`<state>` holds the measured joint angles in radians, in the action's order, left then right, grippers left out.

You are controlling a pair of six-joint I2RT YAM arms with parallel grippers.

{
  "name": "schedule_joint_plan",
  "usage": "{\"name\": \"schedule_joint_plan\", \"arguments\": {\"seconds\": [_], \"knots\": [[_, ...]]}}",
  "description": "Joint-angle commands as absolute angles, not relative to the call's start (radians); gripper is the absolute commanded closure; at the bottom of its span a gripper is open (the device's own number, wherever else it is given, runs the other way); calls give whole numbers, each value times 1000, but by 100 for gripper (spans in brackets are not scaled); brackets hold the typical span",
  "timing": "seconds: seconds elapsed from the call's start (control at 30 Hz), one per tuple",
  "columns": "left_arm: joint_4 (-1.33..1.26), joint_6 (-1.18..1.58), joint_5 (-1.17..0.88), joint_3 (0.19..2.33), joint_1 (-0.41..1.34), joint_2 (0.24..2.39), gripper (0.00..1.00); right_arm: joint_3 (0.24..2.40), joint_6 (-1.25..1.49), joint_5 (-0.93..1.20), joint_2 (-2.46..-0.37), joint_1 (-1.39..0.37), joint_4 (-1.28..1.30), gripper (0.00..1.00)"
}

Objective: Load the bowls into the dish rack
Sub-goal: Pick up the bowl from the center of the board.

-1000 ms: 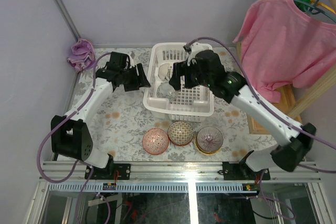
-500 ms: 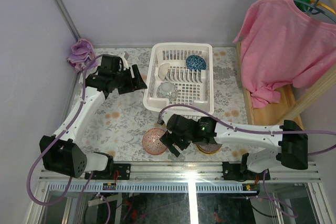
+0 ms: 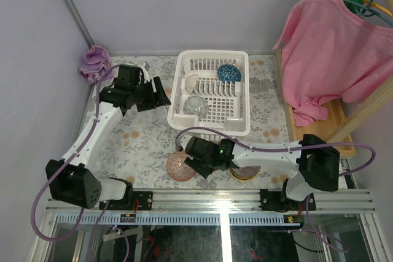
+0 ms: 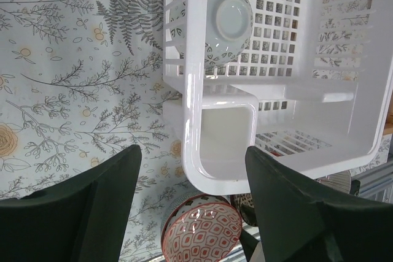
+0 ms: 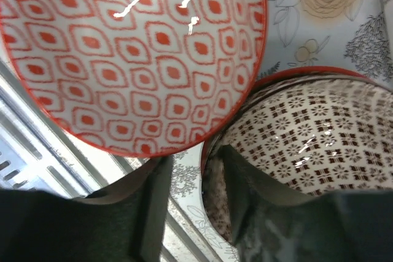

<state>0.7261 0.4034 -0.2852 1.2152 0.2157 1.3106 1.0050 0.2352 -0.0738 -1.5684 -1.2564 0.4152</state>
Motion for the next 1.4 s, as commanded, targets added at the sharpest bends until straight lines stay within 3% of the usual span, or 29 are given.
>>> {"name": "schedule_joint_plan", "arguments": {"seconds": [0.0, 0.1, 0.37, 0.43, 0.5, 0.63, 0.8, 0.97, 1.07, 1.13, 1.37], "knots": [[734, 404, -278, 1202, 210, 1300, 32, 1035, 200, -57, -1583, -1257, 389, 65], [728, 406, -278, 1198, 210, 1301, 32, 1045, 196, -68, -1577, -1257, 397, 77], [728, 408, -279, 1195, 210, 1302, 32, 1056, 190, -83, -1529, -1256, 424, 75], [727, 409, -279, 1196, 210, 1302, 33, 1057, 189, -79, -1521, -1256, 425, 68], [726, 411, -279, 1195, 210, 1300, 33, 1064, 191, -82, -1518, -1256, 436, 52], [727, 413, -279, 1193, 212, 1297, 33, 1070, 190, -89, -1508, -1256, 447, 48], [726, 416, -277, 1193, 214, 1298, 33, 1066, 189, -86, -1493, -1255, 446, 59], [725, 419, -272, 1197, 221, 1300, 33, 1059, 189, -76, -1506, -1253, 448, 82], [725, 421, -270, 1198, 224, 1301, 33, 1056, 190, -78, -1508, -1252, 453, 88], [726, 421, -269, 1198, 227, 1299, 33, 1057, 191, -88, -1505, -1252, 461, 98], [726, 419, -265, 1200, 228, 1300, 33, 1111, 216, -167, -1423, -1247, 501, 100]]}}
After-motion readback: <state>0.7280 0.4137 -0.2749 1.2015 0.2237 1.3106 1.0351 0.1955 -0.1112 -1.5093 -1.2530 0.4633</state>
